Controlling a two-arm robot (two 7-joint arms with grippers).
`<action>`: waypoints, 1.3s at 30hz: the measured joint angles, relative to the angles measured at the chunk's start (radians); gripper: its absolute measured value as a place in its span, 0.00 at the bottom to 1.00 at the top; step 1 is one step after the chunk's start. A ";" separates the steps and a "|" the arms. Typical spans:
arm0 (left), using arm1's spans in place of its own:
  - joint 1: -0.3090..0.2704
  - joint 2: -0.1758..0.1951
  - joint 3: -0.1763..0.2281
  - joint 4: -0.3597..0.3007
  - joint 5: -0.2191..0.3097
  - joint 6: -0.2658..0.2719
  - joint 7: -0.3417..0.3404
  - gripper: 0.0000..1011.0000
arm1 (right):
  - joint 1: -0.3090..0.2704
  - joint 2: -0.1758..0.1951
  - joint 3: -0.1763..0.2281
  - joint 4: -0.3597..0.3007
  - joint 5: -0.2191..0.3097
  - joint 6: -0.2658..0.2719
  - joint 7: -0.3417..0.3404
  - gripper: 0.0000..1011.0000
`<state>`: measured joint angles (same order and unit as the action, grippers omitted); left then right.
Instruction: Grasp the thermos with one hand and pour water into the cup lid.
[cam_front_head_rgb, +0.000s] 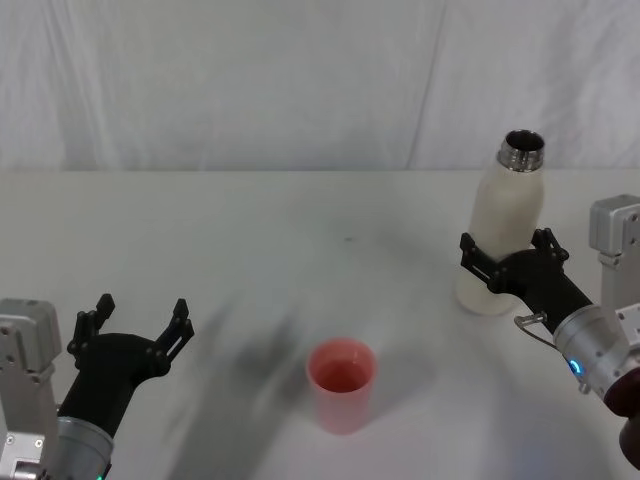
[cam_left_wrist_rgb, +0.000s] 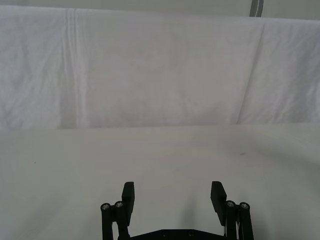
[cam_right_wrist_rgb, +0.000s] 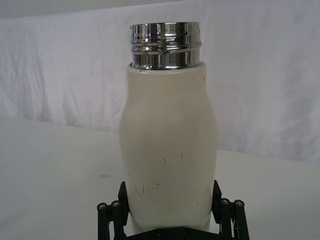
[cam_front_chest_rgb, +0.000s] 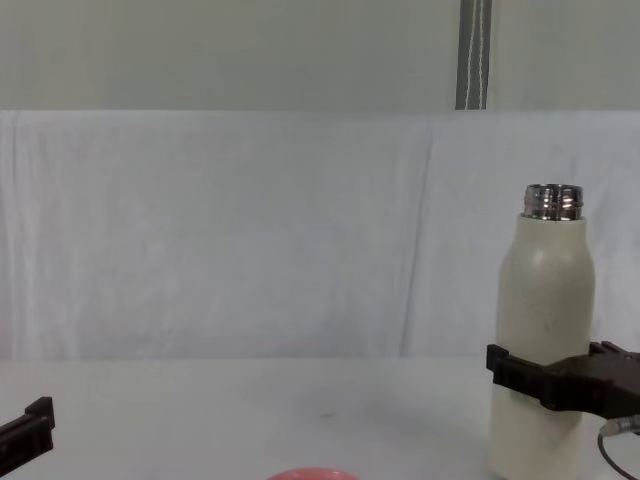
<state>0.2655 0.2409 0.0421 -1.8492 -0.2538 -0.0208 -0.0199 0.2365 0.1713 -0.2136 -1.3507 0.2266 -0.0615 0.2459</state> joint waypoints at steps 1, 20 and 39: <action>0.000 0.000 0.000 0.000 0.000 0.000 0.000 0.99 | 0.004 -0.002 -0.001 0.004 0.000 -0.001 0.001 0.94; 0.000 0.000 0.000 0.000 0.000 0.000 0.000 0.99 | 0.023 -0.013 -0.010 0.036 -0.005 -0.008 0.005 0.94; 0.000 0.000 0.000 0.000 0.000 0.000 0.000 0.99 | 0.020 -0.009 -0.007 0.040 -0.005 -0.008 0.007 0.94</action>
<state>0.2655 0.2410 0.0421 -1.8492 -0.2538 -0.0208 -0.0199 0.2561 0.1619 -0.2210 -1.3107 0.2218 -0.0691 0.2533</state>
